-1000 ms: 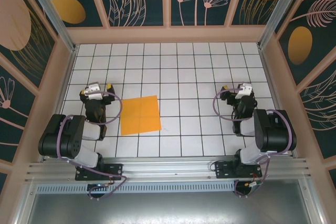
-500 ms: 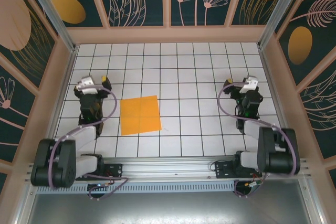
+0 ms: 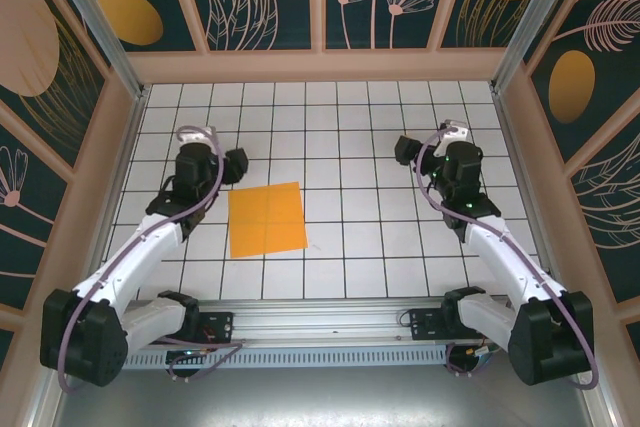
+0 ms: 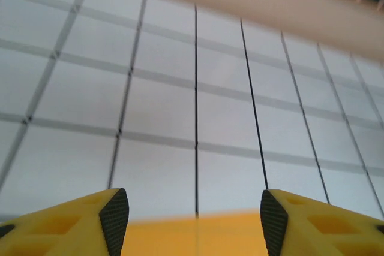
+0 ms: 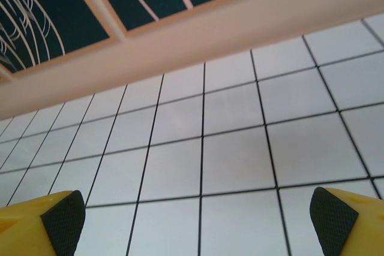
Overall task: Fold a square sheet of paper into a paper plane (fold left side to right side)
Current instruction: Move the square sheet of paper to the center of the table.
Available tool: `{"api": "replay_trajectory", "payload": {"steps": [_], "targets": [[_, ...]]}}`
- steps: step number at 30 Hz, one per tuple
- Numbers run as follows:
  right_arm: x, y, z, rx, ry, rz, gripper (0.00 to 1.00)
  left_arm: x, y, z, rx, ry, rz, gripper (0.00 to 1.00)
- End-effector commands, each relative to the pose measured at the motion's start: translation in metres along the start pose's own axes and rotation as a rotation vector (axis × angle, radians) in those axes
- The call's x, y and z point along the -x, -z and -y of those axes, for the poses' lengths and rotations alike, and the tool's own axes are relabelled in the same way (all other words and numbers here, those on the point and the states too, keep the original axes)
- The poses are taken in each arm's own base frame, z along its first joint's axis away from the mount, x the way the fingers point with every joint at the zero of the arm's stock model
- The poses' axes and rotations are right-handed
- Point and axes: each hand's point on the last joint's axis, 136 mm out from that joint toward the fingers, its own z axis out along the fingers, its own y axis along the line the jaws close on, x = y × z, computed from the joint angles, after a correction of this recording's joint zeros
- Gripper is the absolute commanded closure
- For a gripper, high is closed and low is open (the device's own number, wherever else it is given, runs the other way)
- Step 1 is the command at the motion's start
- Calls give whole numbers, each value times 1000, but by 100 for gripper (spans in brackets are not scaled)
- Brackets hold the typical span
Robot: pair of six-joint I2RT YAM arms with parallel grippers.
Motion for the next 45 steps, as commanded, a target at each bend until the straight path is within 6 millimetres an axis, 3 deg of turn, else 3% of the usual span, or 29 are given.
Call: {"api": "replay_trajectory", "payload": {"steps": [1,4,8,19,32,45], "targets": [[-9,1,0,-49,-15,-57,1,-70,5,0,42,-42,-281,45],[-10,0,-3,-47,-20,-53,1,-102,-1,2,48,-76,-373,55],[-12,-3,-5,-50,-19,-58,1,-125,-17,7,69,-132,-444,56],[-18,-5,-1,-72,-9,-68,1,-161,-58,20,68,-164,-546,57],[-15,-3,-1,-72,-11,-60,1,-179,-105,59,-26,-142,-612,63],[-25,-5,-2,-63,-37,-101,1,-157,-179,131,-205,-114,-586,67]]}}
